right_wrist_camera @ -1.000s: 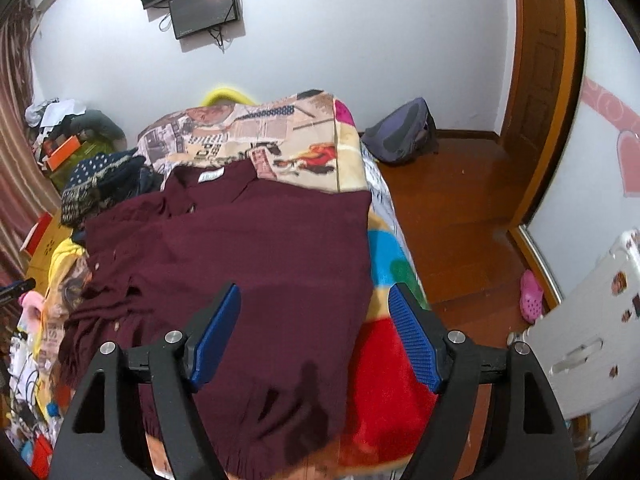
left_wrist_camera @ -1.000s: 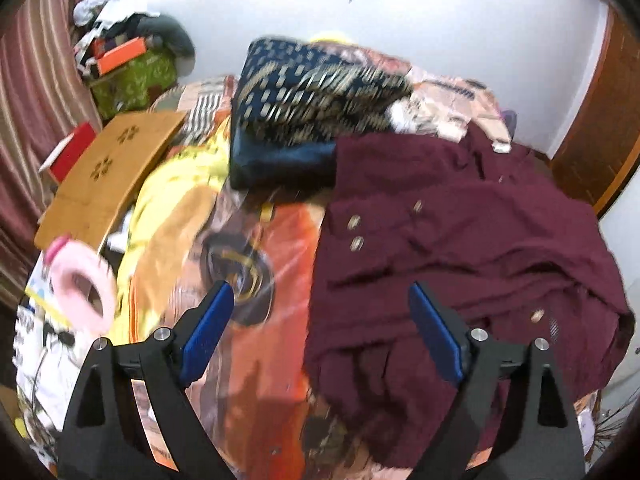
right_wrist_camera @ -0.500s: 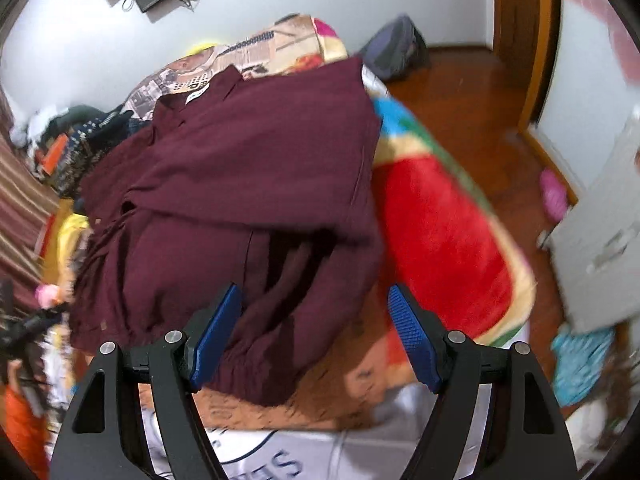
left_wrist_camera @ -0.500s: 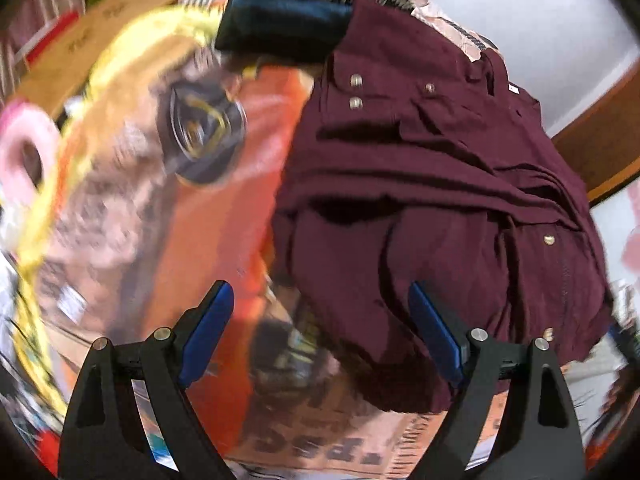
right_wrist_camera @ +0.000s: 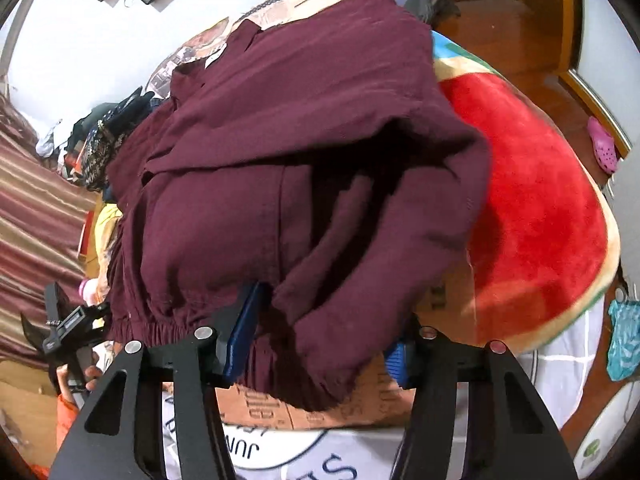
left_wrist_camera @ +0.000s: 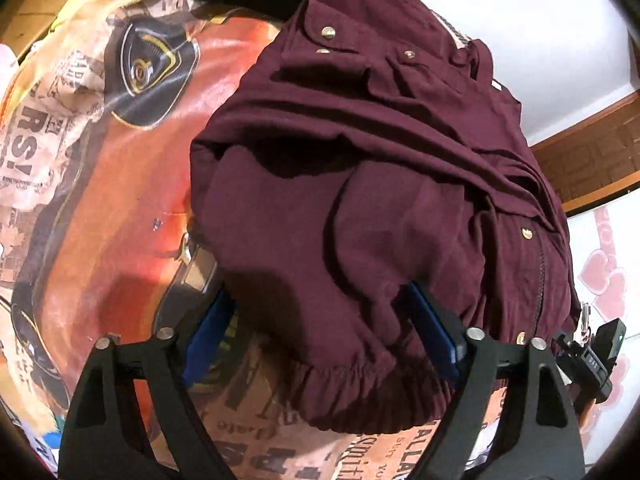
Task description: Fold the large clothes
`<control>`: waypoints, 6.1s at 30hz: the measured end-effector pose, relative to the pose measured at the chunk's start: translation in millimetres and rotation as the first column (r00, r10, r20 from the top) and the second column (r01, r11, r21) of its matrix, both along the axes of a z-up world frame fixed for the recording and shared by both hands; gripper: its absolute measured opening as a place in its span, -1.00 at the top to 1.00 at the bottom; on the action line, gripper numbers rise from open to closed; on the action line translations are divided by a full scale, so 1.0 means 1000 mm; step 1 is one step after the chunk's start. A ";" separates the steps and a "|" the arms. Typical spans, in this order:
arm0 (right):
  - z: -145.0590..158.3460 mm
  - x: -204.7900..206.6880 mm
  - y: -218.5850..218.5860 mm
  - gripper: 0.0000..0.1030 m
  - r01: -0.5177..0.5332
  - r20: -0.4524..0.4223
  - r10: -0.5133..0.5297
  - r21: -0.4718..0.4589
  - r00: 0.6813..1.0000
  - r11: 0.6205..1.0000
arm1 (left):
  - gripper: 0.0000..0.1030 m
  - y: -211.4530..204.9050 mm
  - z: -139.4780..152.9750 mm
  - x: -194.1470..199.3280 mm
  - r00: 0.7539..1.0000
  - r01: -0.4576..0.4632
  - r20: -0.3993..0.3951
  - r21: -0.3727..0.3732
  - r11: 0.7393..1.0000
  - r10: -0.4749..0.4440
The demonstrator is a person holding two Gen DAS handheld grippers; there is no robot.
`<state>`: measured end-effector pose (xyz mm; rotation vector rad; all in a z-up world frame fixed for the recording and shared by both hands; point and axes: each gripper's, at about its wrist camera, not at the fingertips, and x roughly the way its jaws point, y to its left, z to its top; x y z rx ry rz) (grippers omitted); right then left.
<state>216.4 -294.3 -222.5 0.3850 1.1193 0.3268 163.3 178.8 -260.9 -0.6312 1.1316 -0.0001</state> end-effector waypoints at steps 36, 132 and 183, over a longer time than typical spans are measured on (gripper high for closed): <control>0.131 0.101 0.002 0.85 -0.039 0.435 -0.013 0.110 0.900 0.993 | 0.80 0.013 0.195 0.090 0.873 -0.021 0.484 0.146 0.989 -0.053; 0.045 0.129 0.155 -0.30 -0.221 0.231 0.301 -0.316 0.925 0.923 | -0.52 0.053 -0.048 0.145 0.906 -0.317 0.108 -0.465 0.827 0.408; 0.062 0.133 0.115 -0.30 -0.200 0.224 0.229 -0.144 0.947 0.969 | 0.51 -0.143 0.211 0.152 0.823 -0.132 0.568 0.240 0.962 -0.029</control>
